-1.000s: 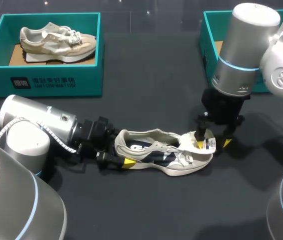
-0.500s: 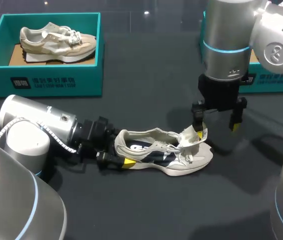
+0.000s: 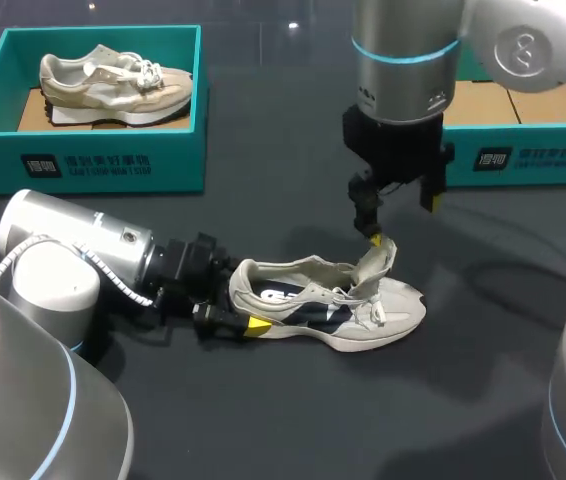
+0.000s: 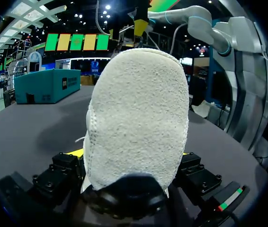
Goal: Take the shoe out of the shoebox, open the shoe tongue, remove and reinsert the insole, then place the shoe into the shoebox
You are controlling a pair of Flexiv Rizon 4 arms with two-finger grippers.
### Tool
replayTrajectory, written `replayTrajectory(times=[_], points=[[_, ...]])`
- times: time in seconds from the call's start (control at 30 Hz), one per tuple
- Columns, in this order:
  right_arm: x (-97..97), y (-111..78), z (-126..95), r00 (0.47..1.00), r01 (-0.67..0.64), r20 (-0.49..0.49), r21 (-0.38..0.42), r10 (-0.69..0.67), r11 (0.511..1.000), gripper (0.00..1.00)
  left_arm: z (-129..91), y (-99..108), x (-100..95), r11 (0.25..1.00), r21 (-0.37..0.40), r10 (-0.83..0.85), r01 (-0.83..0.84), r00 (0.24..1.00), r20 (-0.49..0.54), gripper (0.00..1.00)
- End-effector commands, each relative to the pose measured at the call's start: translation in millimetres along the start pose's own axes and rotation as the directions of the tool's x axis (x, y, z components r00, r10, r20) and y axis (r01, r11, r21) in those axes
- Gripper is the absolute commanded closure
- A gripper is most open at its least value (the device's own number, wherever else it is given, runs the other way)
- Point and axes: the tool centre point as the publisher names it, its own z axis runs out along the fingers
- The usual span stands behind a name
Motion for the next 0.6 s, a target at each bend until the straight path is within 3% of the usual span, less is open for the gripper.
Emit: replayTrajectory(times=[0.03, 0.2, 0.23, 0.33, 0.37, 0.43, 0.47, 0.57, 0.6], points=[[16.1, 22.4, -21, 0.956, 0.242, 0.164, 0.034, -0.244, 0.970, 0.06, 1, 1, -0.4, 1.000, 0.000, 0.000, 0.000, 1.000, 0.000, 1.00], [36.1, 41.3, -31, 0.895, 0.412, 0.169, 0.037, -0.412, 0.910, 0.27, 1, 1, -0.4, 1.000, 0.000, 0.000, 0.000, 1.000, 0.000, 1.00], [40.7, 44.4, -32, 0.882, 0.440, 0.170, 0.035, -0.439, 0.898, 0.51, 1, 1, -0.4, 1.000, 0.000, 0.000, 0.000, 1.000, 0.000, 1.00], [51.8, 50.2, -34, 0.843, 0.516, 0.166, 0.022, -0.512, 0.856, 0.57, 1, 1, -0.4, 1.000, 0.000, 0.000, 0.000, 1.000, 0.000, 1.00], [54.3, 50.8, -34, 0.833, 0.534, 0.164, 0.014, -0.529, 0.845, 0.64, 1, 1, -0.4, 1.000, 0.000, 0.000, 0.000, 1.000, 0.000, 1.00], [59.8, 50.8, -35, 0.804, 0.583, 0.155, -0.014, -0.574, 0.812, 0.93, 1, 1, -0.4, 1.000, 0.000, 0.000, 0.000, 1.000, 0.000, 1.00], [62.7, 49.7, -36, 0.788, 0.607, 0.152, -0.028, -0.597, 0.794, 1.00, 1, 1, -0.4, 1.000, 0.000, 0.000, 0.000, 1.000, 0.000, 1.00], [70.5, 45.5, -37, 0.703, 0.710, 0.089, -0.132, -0.705, 0.691, 1.00, 1, 1, -0.4, 1.000, 0.000, 0.000, 0.000, 1.000, 0.000, 1.00], [70.5, 45.5, -37, 0.703, 0.710, 0.089, -0.132, -0.705, 0.691, 1.00, 1, 1, -0.4, 1.000, 0.000, 0.000, 0.000, 1.000, 0.000, 1.00]])
